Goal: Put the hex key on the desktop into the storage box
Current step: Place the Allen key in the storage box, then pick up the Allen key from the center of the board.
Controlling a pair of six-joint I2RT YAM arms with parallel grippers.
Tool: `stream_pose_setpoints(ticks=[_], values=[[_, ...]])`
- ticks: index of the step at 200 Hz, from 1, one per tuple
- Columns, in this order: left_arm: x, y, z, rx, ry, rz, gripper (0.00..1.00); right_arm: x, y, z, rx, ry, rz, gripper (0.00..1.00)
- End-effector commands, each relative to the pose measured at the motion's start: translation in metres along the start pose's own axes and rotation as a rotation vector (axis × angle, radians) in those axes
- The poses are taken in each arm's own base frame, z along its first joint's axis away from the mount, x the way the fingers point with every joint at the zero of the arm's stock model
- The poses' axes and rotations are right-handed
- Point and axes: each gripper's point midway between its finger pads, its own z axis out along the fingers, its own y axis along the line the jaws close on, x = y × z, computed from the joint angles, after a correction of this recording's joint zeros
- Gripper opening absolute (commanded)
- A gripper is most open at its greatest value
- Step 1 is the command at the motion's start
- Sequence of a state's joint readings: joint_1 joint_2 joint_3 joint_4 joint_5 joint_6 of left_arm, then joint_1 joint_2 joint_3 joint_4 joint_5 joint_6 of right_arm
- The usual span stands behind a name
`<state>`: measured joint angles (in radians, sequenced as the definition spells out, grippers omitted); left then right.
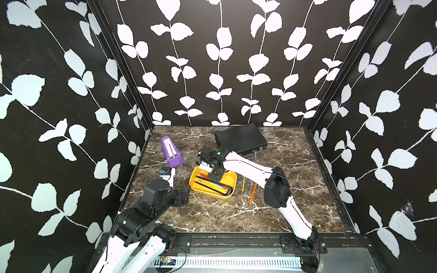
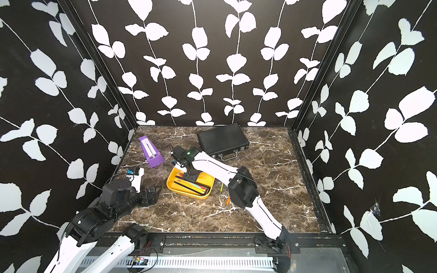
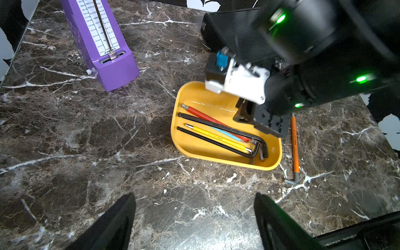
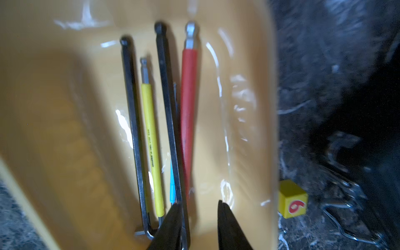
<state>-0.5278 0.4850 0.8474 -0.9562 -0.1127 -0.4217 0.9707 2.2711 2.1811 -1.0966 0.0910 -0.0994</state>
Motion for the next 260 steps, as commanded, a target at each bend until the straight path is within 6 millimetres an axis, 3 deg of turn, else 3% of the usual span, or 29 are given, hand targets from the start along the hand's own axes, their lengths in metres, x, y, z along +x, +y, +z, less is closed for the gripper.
stream_pose_setpoints(ticks=[1,27,61,98,106,110,124,139,168,192,198,260], values=[[-0.001,-0.001,0.003,0.001,-0.003,0.009,0.87,-0.006,-0.023,-0.049,0.063,-0.123,0.146,0.31],[-0.001,-0.001,0.003,0.003,-0.006,0.007,0.87,0.007,-0.042,-0.073,0.077,-0.212,0.334,0.33],[-0.002,-0.001,0.002,0.003,-0.012,0.007,0.87,0.044,-0.063,-0.094,0.091,-0.298,0.615,0.33],[-0.001,-0.001,0.002,0.002,-0.013,0.004,0.87,0.124,-0.088,-0.089,0.152,-0.219,1.072,0.24],[-0.002,0.0,0.001,0.002,-0.014,0.004,0.87,0.142,-0.088,-0.079,0.159,-0.164,1.154,0.23],[-0.002,-0.001,0.001,0.003,-0.015,0.004,0.87,0.15,-0.089,-0.087,0.162,-0.174,1.197,0.22],[-0.002,0.0,0.001,0.004,-0.019,0.003,0.87,0.177,-0.086,-0.081,0.178,-0.104,1.318,0.23],[-0.002,-0.001,0.0,0.006,-0.021,0.003,0.87,0.194,-0.078,-0.073,0.181,-0.039,1.381,0.25],[-0.002,-0.001,0.0,0.009,-0.021,0.003,0.87,0.208,-0.062,-0.06,0.164,0.09,1.426,0.25],[-0.002,-0.001,-0.001,0.008,-0.026,0.001,0.87,0.213,-0.05,-0.038,0.139,0.193,1.442,0.25],[-0.002,0.0,-0.001,0.006,-0.026,0.001,0.87,0.222,-0.043,-0.029,0.134,0.239,1.442,0.25],[-0.002,0.0,-0.001,0.007,-0.024,0.001,0.87,0.216,-0.015,0.021,-0.008,0.357,1.463,0.27]])
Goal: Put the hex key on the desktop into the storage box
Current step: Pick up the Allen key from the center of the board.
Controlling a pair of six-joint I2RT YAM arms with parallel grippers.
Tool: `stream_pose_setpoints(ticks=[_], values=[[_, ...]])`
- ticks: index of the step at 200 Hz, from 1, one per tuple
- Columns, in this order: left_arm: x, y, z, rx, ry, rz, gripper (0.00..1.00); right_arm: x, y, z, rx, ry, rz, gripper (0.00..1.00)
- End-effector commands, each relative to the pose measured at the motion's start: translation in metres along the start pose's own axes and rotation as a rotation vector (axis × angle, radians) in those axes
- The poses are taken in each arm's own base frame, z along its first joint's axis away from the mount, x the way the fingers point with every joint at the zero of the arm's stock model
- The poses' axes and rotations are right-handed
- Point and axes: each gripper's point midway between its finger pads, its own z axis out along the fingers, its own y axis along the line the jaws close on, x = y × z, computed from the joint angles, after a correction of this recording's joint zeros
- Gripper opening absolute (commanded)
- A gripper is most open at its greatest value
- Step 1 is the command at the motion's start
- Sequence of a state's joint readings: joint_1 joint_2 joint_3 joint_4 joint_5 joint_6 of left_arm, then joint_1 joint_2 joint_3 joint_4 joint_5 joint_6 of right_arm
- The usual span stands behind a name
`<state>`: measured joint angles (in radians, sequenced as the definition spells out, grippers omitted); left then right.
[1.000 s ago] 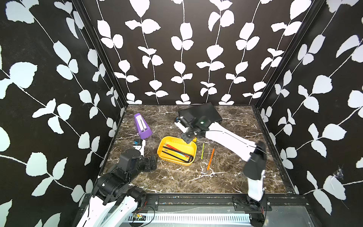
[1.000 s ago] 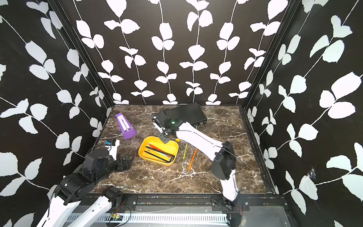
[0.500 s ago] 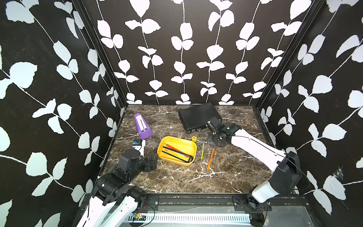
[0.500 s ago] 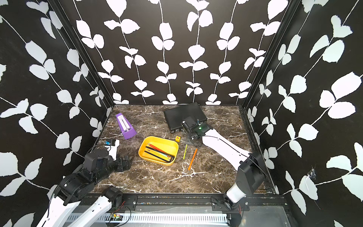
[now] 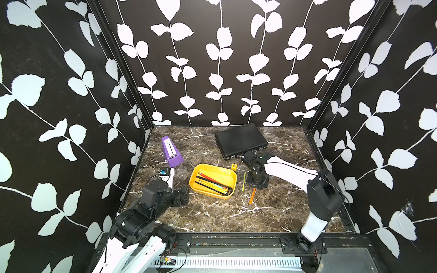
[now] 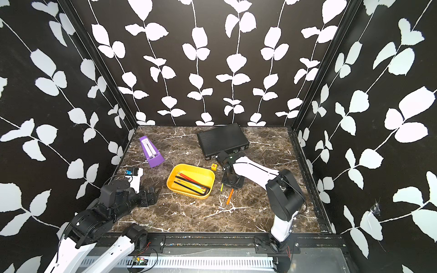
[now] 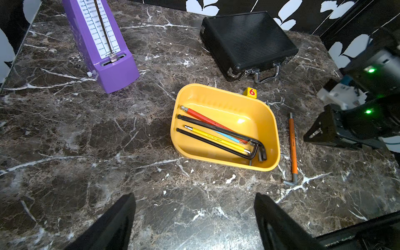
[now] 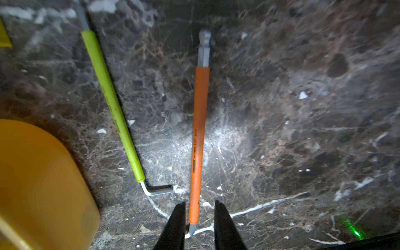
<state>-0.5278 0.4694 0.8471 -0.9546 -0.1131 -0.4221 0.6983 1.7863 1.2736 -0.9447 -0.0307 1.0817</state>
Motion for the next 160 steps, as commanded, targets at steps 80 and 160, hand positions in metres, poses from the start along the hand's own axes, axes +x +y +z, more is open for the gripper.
stream_pose_setpoints(ticks=[80,160], values=[[-0.001,-0.001,0.002,0.002,-0.005,0.004,0.87,0.013,-0.009,0.029,0.059,0.094,0.043,0.3],[0.0,-0.001,0.002,0.001,-0.005,0.004,0.87,0.018,-0.017,0.051,0.056,0.147,0.076,0.25]])
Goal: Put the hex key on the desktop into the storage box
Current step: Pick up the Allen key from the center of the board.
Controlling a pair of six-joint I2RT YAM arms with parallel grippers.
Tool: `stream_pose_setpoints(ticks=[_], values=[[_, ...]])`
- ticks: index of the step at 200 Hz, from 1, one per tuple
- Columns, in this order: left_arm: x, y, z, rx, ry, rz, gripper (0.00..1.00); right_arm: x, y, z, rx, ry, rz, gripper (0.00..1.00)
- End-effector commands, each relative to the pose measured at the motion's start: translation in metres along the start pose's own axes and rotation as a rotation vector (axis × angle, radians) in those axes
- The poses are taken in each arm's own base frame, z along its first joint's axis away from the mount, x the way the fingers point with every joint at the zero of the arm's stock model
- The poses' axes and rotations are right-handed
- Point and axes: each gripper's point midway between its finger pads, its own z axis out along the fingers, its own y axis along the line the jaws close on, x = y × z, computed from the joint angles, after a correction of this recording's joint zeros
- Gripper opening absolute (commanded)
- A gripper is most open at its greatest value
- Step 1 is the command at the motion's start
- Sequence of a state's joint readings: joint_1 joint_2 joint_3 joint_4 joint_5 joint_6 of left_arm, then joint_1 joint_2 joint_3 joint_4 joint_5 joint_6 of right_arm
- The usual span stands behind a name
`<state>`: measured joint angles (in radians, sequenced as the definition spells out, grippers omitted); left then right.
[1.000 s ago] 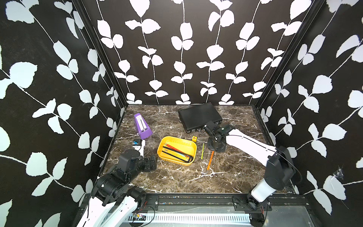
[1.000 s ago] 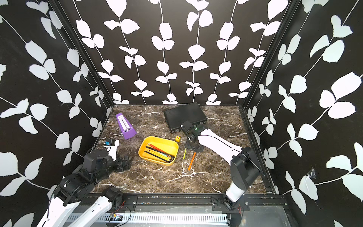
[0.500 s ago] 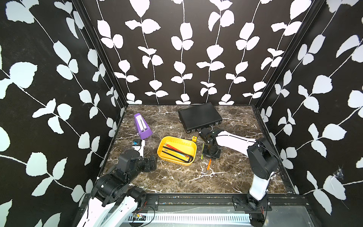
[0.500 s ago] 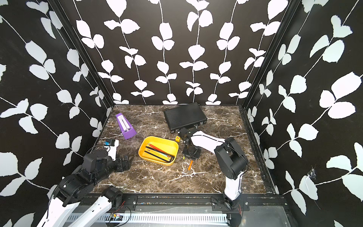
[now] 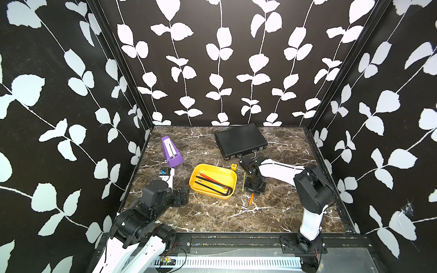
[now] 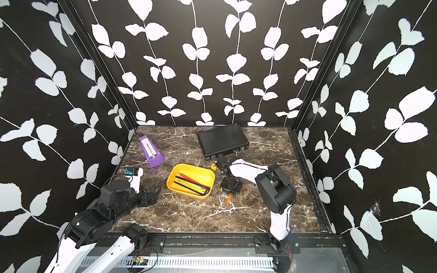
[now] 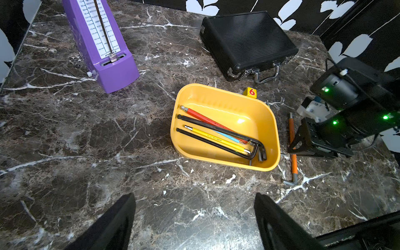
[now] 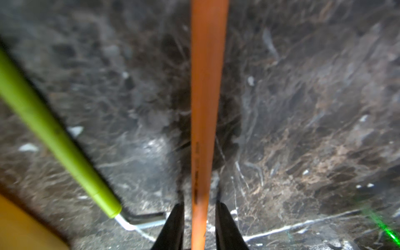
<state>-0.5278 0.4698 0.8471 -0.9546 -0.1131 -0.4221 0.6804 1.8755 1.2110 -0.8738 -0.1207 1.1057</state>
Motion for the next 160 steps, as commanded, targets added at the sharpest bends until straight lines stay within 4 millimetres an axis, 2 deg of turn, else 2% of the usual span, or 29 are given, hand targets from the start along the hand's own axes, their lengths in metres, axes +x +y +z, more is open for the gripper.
stream_pose_setpoints(ticks=[1,52,95,129,160], values=[[0.0,-0.001,0.002,0.001,-0.004,0.004,0.86,0.003,-0.013,0.011,0.035,0.028,0.029,0.24],[-0.001,-0.001,0.002,0.003,-0.006,0.004,0.87,0.005,-0.018,0.023,0.052,0.056,0.006,0.13],[-0.001,-0.001,0.002,0.003,-0.005,0.004,0.87,0.004,-0.022,0.024,0.067,0.056,-0.005,0.01],[0.0,-0.001,0.003,0.004,-0.004,0.004,0.86,0.0,-0.022,0.015,0.075,0.03,-0.024,0.0],[-0.001,-0.001,0.002,0.003,-0.006,0.004,0.86,-0.008,-0.024,-0.005,0.088,-0.034,-0.044,0.0]])
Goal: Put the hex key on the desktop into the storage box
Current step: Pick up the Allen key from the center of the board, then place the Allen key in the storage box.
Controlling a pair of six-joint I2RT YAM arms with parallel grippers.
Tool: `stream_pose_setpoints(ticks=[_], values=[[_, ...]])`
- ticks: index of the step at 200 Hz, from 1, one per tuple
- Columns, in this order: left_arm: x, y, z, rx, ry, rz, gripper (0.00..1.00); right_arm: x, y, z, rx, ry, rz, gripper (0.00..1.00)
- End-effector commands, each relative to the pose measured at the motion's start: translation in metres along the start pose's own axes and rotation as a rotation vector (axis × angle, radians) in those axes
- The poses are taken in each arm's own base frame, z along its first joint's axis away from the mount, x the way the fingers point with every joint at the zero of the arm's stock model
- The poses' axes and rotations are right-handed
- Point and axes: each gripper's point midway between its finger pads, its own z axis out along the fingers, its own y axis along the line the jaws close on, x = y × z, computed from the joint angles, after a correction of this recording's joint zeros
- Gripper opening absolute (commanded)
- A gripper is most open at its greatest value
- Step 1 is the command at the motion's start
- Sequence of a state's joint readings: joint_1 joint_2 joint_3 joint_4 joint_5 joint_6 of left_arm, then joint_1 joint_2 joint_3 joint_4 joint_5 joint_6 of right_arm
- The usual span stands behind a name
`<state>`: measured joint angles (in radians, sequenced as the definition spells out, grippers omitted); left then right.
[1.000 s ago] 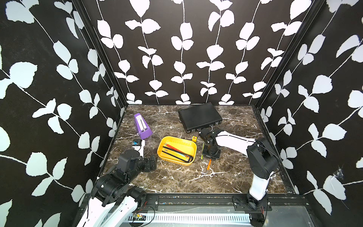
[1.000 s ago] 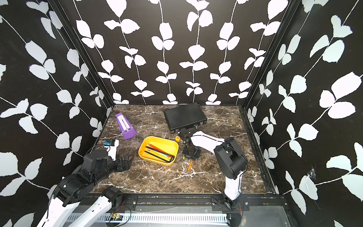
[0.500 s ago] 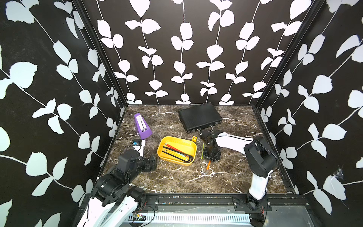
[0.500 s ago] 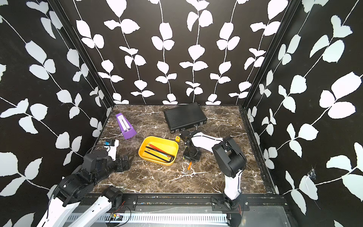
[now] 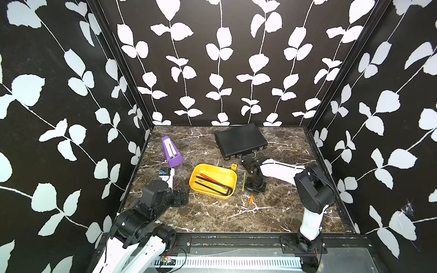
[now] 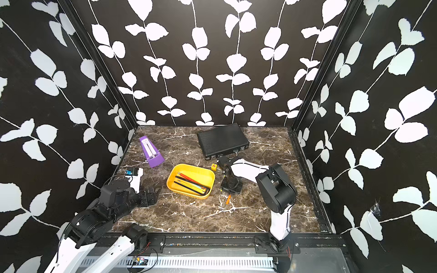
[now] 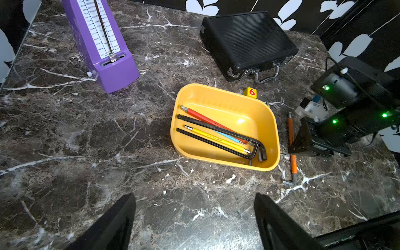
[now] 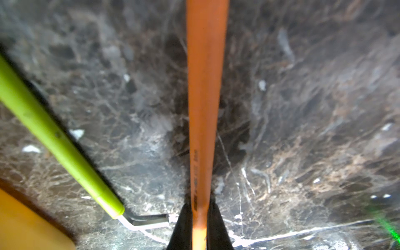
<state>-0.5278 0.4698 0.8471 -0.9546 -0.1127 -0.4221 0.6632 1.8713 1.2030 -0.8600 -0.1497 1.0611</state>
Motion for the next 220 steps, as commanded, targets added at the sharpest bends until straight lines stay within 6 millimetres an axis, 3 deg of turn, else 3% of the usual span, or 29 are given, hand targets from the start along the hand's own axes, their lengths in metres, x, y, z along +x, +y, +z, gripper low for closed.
stream_pose_setpoints(ticks=[1,47,103,124,140,176,220], values=[[-0.001,-0.001,0.002,0.002,-0.006,0.004,0.86,-0.007,-0.025,-0.006,0.114,-0.053,-0.015,0.0],[0.0,-0.001,0.003,0.003,-0.002,0.005,0.86,-0.02,-0.026,-0.052,0.138,-0.169,-0.104,0.0],[0.0,-0.001,0.003,0.004,-0.003,0.005,0.87,-0.046,-0.004,-0.126,0.128,-0.354,-0.332,0.0],[-0.001,-0.002,0.003,0.007,-0.005,0.006,0.86,-0.052,0.018,-0.145,0.076,-0.382,-0.456,0.0],[-0.001,-0.002,0.003,0.006,-0.004,0.005,0.86,-0.049,0.047,-0.157,-0.003,-0.388,-0.602,0.0],[0.0,-0.002,0.003,0.006,-0.004,0.005,0.86,-0.022,0.117,-0.175,-0.189,-0.37,-0.974,0.0],[-0.001,-0.001,0.002,0.001,-0.006,0.005,0.86,0.006,0.167,-0.163,-0.114,-0.312,-1.319,0.0]])
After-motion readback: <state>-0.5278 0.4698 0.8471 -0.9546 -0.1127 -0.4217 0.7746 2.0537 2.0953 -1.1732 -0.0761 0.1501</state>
